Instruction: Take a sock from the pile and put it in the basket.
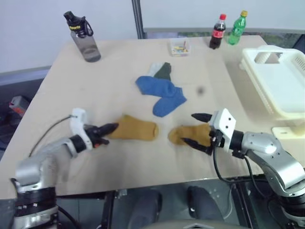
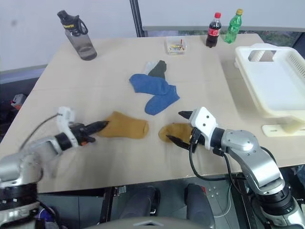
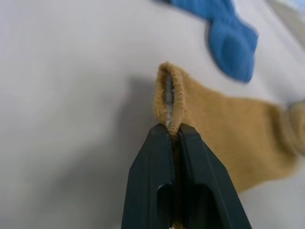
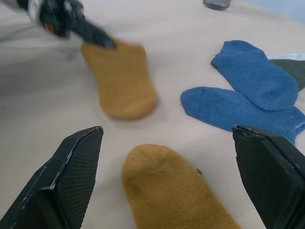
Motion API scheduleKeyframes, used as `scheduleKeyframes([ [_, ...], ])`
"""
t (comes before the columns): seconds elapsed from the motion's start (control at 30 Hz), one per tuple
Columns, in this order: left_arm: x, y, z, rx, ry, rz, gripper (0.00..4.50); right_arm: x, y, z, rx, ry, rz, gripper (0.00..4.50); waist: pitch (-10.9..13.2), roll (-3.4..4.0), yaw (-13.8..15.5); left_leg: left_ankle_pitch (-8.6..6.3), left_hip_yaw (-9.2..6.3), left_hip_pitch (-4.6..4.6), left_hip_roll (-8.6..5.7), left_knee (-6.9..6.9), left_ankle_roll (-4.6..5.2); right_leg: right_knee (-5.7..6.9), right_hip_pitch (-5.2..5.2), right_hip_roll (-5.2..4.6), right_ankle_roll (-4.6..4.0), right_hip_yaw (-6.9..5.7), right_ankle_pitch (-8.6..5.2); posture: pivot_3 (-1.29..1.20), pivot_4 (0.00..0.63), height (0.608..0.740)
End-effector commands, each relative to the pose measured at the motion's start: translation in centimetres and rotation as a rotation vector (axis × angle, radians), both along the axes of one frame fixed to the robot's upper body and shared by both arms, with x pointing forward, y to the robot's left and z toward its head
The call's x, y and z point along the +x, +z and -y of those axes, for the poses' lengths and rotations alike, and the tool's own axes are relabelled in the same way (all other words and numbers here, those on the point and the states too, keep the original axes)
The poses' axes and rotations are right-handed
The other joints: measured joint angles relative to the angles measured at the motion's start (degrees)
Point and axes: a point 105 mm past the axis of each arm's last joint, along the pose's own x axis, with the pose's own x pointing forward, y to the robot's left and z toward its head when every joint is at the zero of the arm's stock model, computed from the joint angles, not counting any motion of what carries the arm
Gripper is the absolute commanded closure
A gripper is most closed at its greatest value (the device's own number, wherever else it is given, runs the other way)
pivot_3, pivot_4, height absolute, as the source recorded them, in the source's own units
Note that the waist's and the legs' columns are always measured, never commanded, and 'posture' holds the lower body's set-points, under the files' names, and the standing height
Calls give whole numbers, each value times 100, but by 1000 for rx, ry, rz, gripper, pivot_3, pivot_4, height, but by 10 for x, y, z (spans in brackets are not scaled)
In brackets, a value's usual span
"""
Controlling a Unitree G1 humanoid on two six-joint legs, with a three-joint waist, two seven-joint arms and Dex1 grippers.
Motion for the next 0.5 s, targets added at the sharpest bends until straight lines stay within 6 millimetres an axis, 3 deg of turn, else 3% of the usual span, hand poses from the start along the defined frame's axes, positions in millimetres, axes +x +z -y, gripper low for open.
scheduleKeyframes([
  [0.03,-5,70,-11,35,-77,117,4472,-1,14,-1,27,10,61,0,2,-2,12,0,0,0,0,-1,0,0,0,0,-1,-1,0,0,150,740],
  [0.1,-5,90,-2,98,-136,130,4472,0,15,-1,31,8,65,0,2,-3,39,0,-6,-2,-4,0,0,-5,1,-3,1,-8,-1,0,150,740],
  [0.2,-4,91,20,122,-220,42,4472,2,15,-2,35,5,69,0,3,-1,36,0,-2,2,-15,2,1,-10,8,-15,3,-4,-1,0,150,740],
  [0.3,2,57,63,180,-291,-40,4472,4,16,-1,37,-12,78,0,4,8,17,0,-1,7,-16,-3,0,-11,16,-15,4,0,-1,0,150,740],
  [0.47,3,-20,131,176,-327,-165,4472,5,13,1,40,-65,69,0,5,0,13,3,0,-1,-14,-4,-13,-7,8,-15,2,7,1,0,150,740],
  [0.5,2,-29,141,150,-331,-184,4145,5,11,2,36,-79,62,0,7,-4,13,3,5,-5,-14,-4,-16,-6,-1,-14,1,14,1,0,150,740],
])
